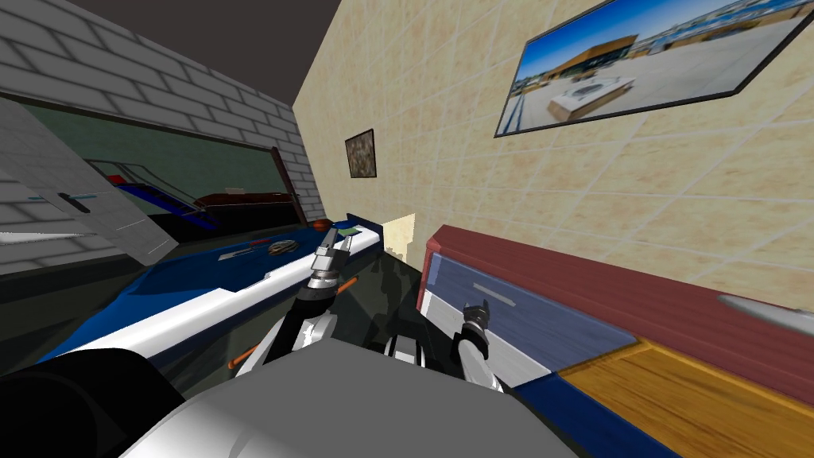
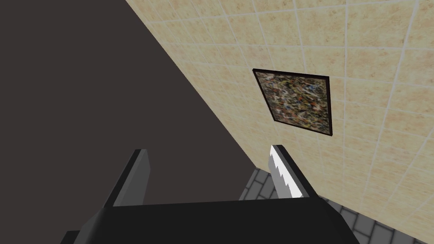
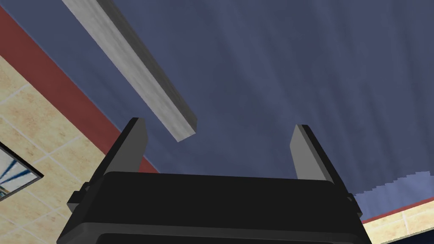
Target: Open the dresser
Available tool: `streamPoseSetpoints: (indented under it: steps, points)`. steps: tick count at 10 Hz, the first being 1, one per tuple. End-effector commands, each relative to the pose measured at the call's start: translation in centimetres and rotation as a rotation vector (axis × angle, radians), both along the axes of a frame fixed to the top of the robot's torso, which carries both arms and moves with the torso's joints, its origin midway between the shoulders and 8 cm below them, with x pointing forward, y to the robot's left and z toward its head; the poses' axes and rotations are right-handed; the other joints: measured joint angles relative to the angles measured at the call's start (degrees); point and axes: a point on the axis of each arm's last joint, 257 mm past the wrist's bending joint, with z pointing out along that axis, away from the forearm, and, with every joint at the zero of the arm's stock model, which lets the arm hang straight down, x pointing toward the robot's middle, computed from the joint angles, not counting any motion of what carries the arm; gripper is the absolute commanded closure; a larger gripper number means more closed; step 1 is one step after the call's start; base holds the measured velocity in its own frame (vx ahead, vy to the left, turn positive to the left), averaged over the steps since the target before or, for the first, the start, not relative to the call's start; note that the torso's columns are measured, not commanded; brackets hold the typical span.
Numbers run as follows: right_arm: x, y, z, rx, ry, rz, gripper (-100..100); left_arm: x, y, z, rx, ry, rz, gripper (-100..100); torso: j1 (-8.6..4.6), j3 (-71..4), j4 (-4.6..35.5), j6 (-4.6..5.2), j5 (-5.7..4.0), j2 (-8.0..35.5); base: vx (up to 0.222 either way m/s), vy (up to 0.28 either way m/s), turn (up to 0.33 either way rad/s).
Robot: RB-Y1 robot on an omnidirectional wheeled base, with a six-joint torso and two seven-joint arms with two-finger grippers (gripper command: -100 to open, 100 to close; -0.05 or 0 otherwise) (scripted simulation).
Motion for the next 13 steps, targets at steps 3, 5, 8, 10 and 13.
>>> streamPoseSetpoints:
  steps: [3, 5, 8, 10, 13]
  points:
    - [0.1, -1.0, 1.5, -0.245, 0.015, 0.008, -100, 0.0, 0.0, 0.0, 0.0, 0.0, 0.0, 0, -0.01, 0.03, 0.01, 0.0, 0.0, 0.06, 0.055, 0.004, 0.041]
    - [0.2, -1.3, 2.4, -0.343, 0.014, 0.016, -100, 0.0, 0.0, 0.0, 0.0, 0.0, 0.0, 0, -0.02, 0.03, 0.01, 0.01, -0.01, 0.05, 0.054, -0.001, 0.031]
    - [0.2, -1.5, 2.7, -0.384, 0.013, 0.019, -100, 0.0, 0.0, 0.0, 0.0, 0.0, 0.0, 0, 0.01, 0.06, 0.02, 0.01, 0.0, 0.1, 0.03, 0.003, 0.015]
    - [0.5, -2.0, 3.2, -0.388, 0.011, 0.018, -100, 0.0, 0.0, 0.0, 0.0, 0.0, 0.0, 0, -0.06, 0.01, 0.01, 0.01, -0.01, 0.0, 0.04, -0.012, -0.011]
    - [0.8, -1.6, 3.5, -0.389, 0.009, 0.027, 100, 0.0, 0.0, 0.0, 0.0, 0.0, 0.0, 0, 0.14, 0.21, 0.09, 0.01, 0.03, 0.37, -0.081, 0.036, -0.025]
